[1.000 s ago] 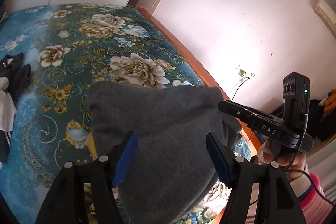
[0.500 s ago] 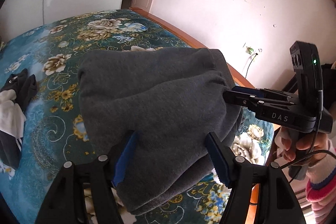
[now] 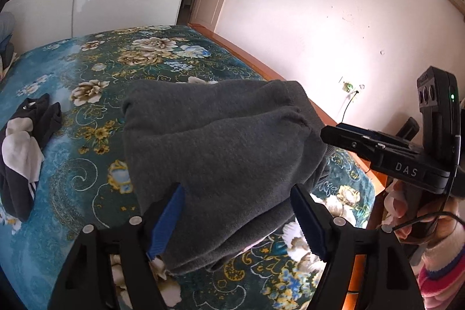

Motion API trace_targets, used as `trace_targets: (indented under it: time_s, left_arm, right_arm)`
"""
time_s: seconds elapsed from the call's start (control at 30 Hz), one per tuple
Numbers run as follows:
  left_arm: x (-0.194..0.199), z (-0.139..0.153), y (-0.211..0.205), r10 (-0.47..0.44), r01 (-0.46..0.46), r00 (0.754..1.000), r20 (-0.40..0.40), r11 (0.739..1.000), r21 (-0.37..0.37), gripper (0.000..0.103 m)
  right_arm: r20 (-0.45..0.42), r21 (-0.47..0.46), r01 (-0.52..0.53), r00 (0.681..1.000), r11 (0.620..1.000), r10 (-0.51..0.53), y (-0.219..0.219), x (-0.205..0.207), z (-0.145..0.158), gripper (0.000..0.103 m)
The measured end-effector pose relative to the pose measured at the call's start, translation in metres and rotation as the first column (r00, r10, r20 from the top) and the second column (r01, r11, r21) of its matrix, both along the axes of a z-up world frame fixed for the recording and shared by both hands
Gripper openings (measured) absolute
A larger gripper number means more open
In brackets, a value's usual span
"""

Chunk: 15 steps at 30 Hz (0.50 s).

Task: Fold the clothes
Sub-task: 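Carry the folded sweatpants with both grippers onto the stack of folded clothes, then open both grippers and release the sweatpants on top of the stack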

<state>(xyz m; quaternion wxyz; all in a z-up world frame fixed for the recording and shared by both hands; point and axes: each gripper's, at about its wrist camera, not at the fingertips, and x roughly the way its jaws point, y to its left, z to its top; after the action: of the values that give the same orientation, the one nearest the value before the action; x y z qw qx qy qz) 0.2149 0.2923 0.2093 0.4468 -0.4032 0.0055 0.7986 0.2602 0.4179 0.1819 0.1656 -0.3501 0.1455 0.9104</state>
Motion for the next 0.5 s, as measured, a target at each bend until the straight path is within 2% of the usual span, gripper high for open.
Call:
trace_targets:
  time_s: [0.1,0.13,0.17,0.23,0.33,0.37,0.43,0.5]
  left_arm:
    - [0.008,0.002,-0.012,0.036,-0.038,0.999,0.033,0.998,0.045,0.086]
    - [0.012,0.001,-0.015,0.042,-0.044,0.998,0.038,0.998,0.051,0.089]
    - [0.016,0.001,-0.017,0.046,-0.048,0.998,0.044,0.997,0.054,0.093]
    - [0.024,-0.002,-0.019,0.053,-0.056,0.997,0.052,0.997,0.054,0.1]
    - [0.035,-0.013,-0.013,0.068,-0.068,0.996,0.049,0.998,0.001,0.103]
    - [0.038,-0.018,-0.009,0.084,-0.083,0.996,0.042,0.996,-0.032,0.103]
    - [0.041,-0.026,-0.006,0.121,-0.119,0.992,0.018,0.99,-0.077,0.103]
    - [0.045,-0.032,-0.004,0.156,-0.156,0.988,-0.01,0.982,-0.104,0.103]
  right_arm:
    - [-0.009,-0.008,-0.023,1.0,1.0,0.023,-0.01,0.012,0.002,0.055]
    - [-0.01,-0.011,-0.031,0.999,0.999,0.031,-0.013,0.017,0.002,0.057]
    - [-0.006,-0.012,-0.04,0.999,0.999,0.04,-0.016,0.021,-0.001,0.064]
    - [0.012,-0.016,-0.054,0.998,0.998,0.054,-0.02,0.027,-0.01,0.066]
    - [0.054,-0.023,-0.051,0.997,0.998,0.053,-0.02,0.03,-0.026,0.069]
    - [0.063,-0.031,-0.052,0.997,0.998,0.054,-0.019,0.03,-0.031,0.079]
    - [0.068,-0.031,-0.054,0.996,0.998,0.056,-0.019,0.032,-0.04,0.087]
    - [0.064,-0.011,-0.069,0.996,0.998,0.069,-0.019,0.033,-0.046,0.088]
